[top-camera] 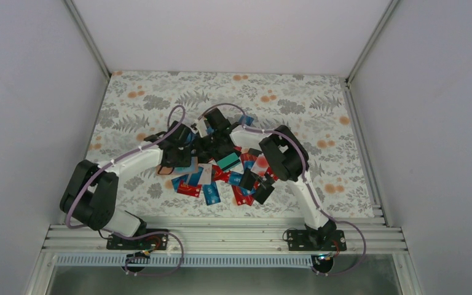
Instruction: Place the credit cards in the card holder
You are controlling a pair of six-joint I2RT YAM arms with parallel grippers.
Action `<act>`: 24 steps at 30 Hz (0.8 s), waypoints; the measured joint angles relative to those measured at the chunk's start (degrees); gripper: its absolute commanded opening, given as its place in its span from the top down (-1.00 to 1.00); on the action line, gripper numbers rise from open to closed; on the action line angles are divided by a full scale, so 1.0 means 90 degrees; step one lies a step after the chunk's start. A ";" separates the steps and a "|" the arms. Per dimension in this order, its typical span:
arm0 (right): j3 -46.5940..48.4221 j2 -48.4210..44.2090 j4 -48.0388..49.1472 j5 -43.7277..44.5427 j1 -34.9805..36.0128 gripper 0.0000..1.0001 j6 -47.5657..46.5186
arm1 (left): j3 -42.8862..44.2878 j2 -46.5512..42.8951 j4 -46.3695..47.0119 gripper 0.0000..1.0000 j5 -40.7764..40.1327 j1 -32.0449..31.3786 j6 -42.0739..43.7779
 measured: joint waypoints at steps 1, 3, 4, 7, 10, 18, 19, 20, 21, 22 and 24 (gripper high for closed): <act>0.0053 0.0000 -0.0112 0.0083 0.0005 0.91 -0.0002 | 0.0015 -0.0029 -0.0022 -0.10 0.0010 0.0005 0.0005; 0.0194 0.0005 -0.0352 0.0245 0.0022 0.91 -0.0005 | 0.0051 -0.0165 -0.0104 -0.18 0.0034 0.0024 0.0039; 0.0301 0.0019 -0.0486 0.0335 0.0034 0.91 -0.0002 | 0.0085 -0.0260 -0.0160 -0.22 0.0036 0.0036 0.0046; 0.0580 0.0070 -0.0772 0.0600 0.0095 0.83 0.0012 | 0.0248 -0.0544 -0.0294 -0.28 0.0056 0.0104 0.0104; 0.0782 0.0092 -0.1001 0.0855 0.0204 0.57 0.0112 | 0.0372 -0.0850 -0.0401 -0.30 0.0083 0.0223 0.0160; 0.1112 0.0202 -0.1200 0.1134 0.0571 0.28 0.0627 | 0.0384 -0.1642 -0.0738 -0.31 0.0452 0.0964 0.0542; 0.1217 0.0243 -0.1229 0.1158 0.0627 0.28 0.0697 | 0.0384 -0.1741 -0.0777 -0.31 0.0491 0.1035 0.0602; 0.1316 0.0282 -0.1253 0.1173 0.0675 0.27 0.0743 | 0.0384 -0.1819 -0.0809 -0.31 0.0529 0.1078 0.0648; 0.1464 0.0335 -0.1287 0.1205 0.0731 0.26 0.0806 | 0.0384 -0.1904 -0.0843 -0.31 0.0580 0.1127 0.0695; 0.1605 0.0389 -0.1311 0.1231 0.0792 0.24 0.0857 | 0.0384 -0.1977 -0.0865 -0.31 0.0617 0.1163 0.0743; 0.1909 0.0515 -0.1416 0.1292 0.0889 0.18 0.0971 | 0.0384 -0.2120 -0.0933 -0.31 0.0661 0.1241 0.0848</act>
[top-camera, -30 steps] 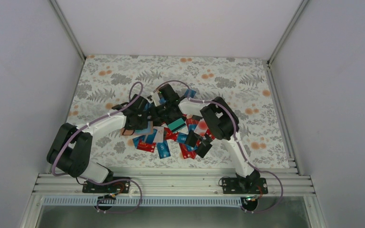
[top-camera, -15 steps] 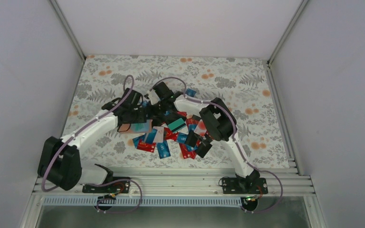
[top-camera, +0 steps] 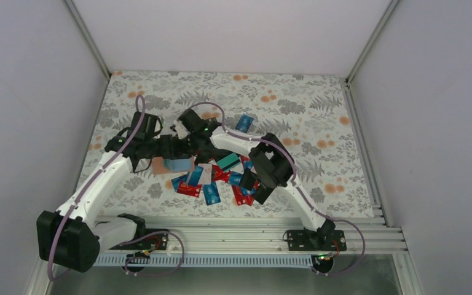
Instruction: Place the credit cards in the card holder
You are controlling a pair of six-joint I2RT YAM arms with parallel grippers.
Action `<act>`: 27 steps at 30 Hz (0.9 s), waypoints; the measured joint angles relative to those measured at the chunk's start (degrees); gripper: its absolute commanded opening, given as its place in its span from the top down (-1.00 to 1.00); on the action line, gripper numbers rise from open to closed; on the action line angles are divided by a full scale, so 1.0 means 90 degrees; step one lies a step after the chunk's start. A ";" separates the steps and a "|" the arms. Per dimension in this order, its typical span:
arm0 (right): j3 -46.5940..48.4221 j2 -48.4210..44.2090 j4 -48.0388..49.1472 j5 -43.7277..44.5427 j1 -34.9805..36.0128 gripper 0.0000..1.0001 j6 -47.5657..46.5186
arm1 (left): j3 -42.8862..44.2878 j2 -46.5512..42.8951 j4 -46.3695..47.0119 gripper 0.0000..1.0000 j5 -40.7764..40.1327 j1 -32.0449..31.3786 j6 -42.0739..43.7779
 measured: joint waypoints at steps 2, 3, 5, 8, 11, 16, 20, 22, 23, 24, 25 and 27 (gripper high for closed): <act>0.0340 0.0194 -0.0058 0.0002 0.0083 0.13 0.0107 | 0.0000 -0.0129 -0.0041 -0.31 0.0068 0.0095 0.0083; 0.0500 0.0299 -0.0063 -0.0002 0.0117 0.11 0.0151 | 0.0000 -0.0189 -0.0056 -0.31 0.0107 0.0129 0.0124; 0.1037 0.0653 -0.0112 -0.0017 0.0219 0.08 0.0257 | 0.0000 -0.0338 -0.0119 -0.31 0.0192 0.0180 0.0192; 0.1549 0.1061 -0.0104 -0.0090 0.0328 0.02 0.0393 | 0.0000 -0.0566 -0.0255 -0.32 0.0265 0.0231 0.0279; 0.1792 0.1326 -0.0080 -0.0192 0.0369 -0.04 0.0483 | 0.0000 -0.0833 -0.0391 -0.31 0.0270 0.0287 0.0321; 0.1902 0.1375 0.0068 -0.0478 0.0379 -0.16 0.0522 | -0.0007 -0.1151 -0.0537 -0.32 0.0306 0.0311 0.0313; 0.1926 0.1304 0.0100 -0.0627 0.0372 -0.21 0.0338 | -0.0007 -0.1253 -0.0653 -0.32 0.0396 0.0316 0.0294; 0.1916 0.1231 0.0090 -0.0665 0.0359 -0.22 0.0219 | -0.0005 -0.1251 -0.0712 -0.32 0.0423 0.0316 0.0279; 0.1889 0.1171 0.0075 -0.0678 0.0355 -0.22 0.0146 | -0.0005 -0.1246 -0.0736 -0.32 0.0435 0.0316 0.0274; 0.1851 0.1090 0.0053 -0.0678 0.0340 -0.22 0.0087 | -0.0002 -0.1241 -0.0748 -0.31 0.0440 0.0316 0.0267; 0.1778 0.0976 0.0027 -0.0687 0.0330 -0.22 0.0012 | 0.0000 -0.1236 -0.0758 -0.31 0.0457 0.0316 0.0260; 0.1552 0.0670 -0.0017 -0.0699 0.0301 -0.22 -0.0148 | 0.0010 -0.1222 -0.0770 -0.30 0.0505 0.0316 0.0255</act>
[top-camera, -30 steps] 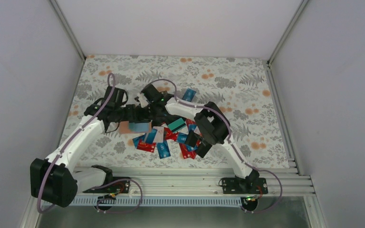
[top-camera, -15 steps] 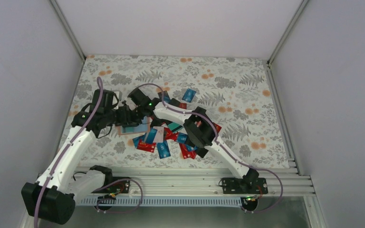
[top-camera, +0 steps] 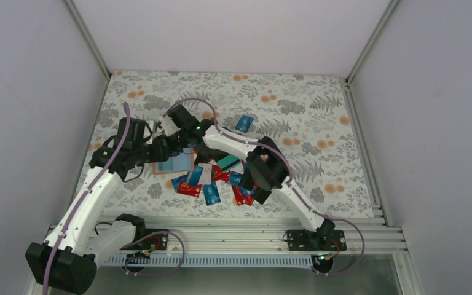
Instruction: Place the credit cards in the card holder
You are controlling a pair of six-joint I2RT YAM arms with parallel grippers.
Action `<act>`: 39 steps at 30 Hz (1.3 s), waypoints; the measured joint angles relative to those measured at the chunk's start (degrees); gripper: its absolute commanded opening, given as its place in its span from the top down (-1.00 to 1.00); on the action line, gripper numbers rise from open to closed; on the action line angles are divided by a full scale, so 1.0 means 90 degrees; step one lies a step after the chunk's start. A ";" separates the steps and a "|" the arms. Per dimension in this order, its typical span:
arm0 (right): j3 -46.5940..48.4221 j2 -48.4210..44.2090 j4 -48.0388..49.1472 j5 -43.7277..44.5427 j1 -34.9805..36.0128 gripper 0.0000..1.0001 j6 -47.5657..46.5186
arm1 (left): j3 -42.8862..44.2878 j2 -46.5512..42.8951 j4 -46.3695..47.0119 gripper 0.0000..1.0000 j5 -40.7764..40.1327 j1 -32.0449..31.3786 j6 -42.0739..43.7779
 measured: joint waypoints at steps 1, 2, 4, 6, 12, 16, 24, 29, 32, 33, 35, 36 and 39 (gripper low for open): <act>-0.0131 -0.0177 -0.0017 0.0002 -0.0022 -0.22 -0.0075 | 0.0002 0.0005 0.0000 -0.29 0.0044 0.0000 0.0000; -0.0257 -0.0357 -0.0022 0.0032 -0.0051 -0.22 -0.0175 | 0.0002 0.0010 0.0022 -0.28 0.0155 0.0000 -0.0012; -0.0590 -0.0719 -0.0007 0.0119 -0.0121 -0.22 -0.0357 | 0.0046 0.0010 0.0138 -0.26 0.0442 -0.0019 -0.0012; -0.0996 -0.1054 0.0019 0.0243 -0.0192 -0.23 -0.0483 | 0.0058 0.0010 0.0274 -0.24 0.0738 -0.0049 0.0007; -0.3308 -0.2686 0.0469 0.0899 -0.0440 -0.25 -0.0767 | -0.0087 0.0146 0.0811 -0.19 0.1999 -0.0488 -0.0019; -0.5282 -0.3971 0.0826 0.1088 -0.0928 -0.29 -0.0928 | -0.0257 0.0537 0.1263 -0.14 0.2140 -0.0957 -0.0160; -0.7973 -0.5950 0.0993 0.1355 -0.2414 -0.23 -0.1022 | -0.0430 0.2161 0.2023 -0.16 0.1746 -0.2118 -0.0631; -0.8859 -0.6392 0.1166 0.1355 -0.2968 -0.06 -0.1052 | -0.0612 0.2805 0.2691 -0.23 0.1775 -0.2645 -0.1003; -0.9170 -0.6387 0.1226 0.1350 -0.3147 0.07 -0.1124 | -0.0738 0.3150 0.3072 -0.25 0.1902 -0.2931 -0.1224; -0.9221 -0.6375 0.1246 0.1343 -0.3179 0.12 -0.1154 | -0.0753 0.3266 0.3169 -0.25 0.1923 -0.3009 -0.1292; -0.9335 -0.6329 0.1370 0.1336 -0.3228 0.22 -0.1175 | -0.0767 0.3473 0.3381 -0.25 0.1943 -0.3147 -0.1421; -0.9377 -0.6309 0.1418 0.1336 -0.3240 0.26 -0.1202 | -0.0772 0.3546 0.3463 -0.25 0.1960 -0.3189 -0.1477; -0.9549 -0.6173 0.1625 0.1343 -0.3310 0.33 -0.1207 | -0.0862 0.3740 0.3837 -0.25 0.2052 -0.3262 -0.1647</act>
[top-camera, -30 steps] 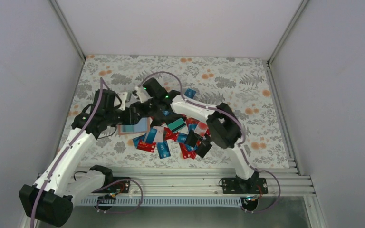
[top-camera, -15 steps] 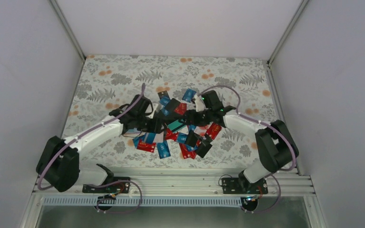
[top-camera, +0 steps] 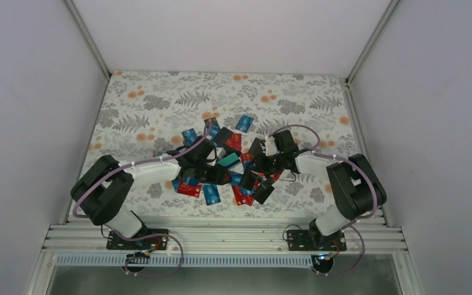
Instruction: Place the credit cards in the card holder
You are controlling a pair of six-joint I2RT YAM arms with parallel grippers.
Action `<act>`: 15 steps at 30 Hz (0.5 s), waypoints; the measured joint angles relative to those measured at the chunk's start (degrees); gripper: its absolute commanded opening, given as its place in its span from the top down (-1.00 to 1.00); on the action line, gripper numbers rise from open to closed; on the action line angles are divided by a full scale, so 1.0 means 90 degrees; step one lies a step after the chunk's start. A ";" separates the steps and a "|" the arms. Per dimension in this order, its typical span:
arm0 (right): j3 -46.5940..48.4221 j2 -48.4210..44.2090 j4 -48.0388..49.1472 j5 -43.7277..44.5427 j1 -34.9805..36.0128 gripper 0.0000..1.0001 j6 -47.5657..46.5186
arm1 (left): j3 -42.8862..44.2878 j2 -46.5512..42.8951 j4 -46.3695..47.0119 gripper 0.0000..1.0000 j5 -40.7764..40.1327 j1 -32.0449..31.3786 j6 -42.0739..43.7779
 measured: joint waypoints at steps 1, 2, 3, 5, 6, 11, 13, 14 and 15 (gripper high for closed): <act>-0.0056 0.0063 0.0068 0.0007 -0.0027 0.36 0.0000 | -0.0039 0.0041 0.0095 -0.25 0.0032 -0.0017 -0.0044; -0.0114 0.0126 0.0126 0.0010 -0.0051 0.38 0.0002 | -0.0070 0.0083 0.0189 -0.25 0.0051 -0.0027 -0.0095; -0.0168 0.0182 0.0197 0.0005 -0.0070 0.40 0.0005 | -0.0087 0.0134 0.0270 -0.25 0.0085 -0.0027 -0.0141; -0.0240 0.0211 0.0403 -0.0044 -0.0107 0.43 0.0017 | -0.0109 0.0245 0.0418 -0.25 0.0134 -0.0032 -0.0189; -0.0270 0.0214 0.0464 -0.0041 -0.0117 0.46 0.0019 | -0.0121 0.0296 0.0491 -0.25 0.0153 -0.0034 -0.0211; -0.0420 0.0245 0.0772 -0.0061 -0.0175 0.60 0.0019 | -0.0226 0.0508 0.0804 -0.24 0.0277 -0.0034 -0.0359; -0.0466 0.0250 0.0855 -0.0053 -0.0199 0.66 0.0032 | -0.0272 0.0559 0.1001 -0.23 0.0364 -0.0034 -0.0444; -0.0481 0.0250 0.0882 -0.0056 -0.0206 0.68 0.0019 | -0.0294 0.0583 0.1100 -0.23 0.0408 -0.0034 -0.0481; -0.0498 0.0253 0.0903 -0.0053 -0.0216 0.68 0.0022 | -0.0316 0.0593 0.1178 -0.23 0.0430 -0.0034 -0.0508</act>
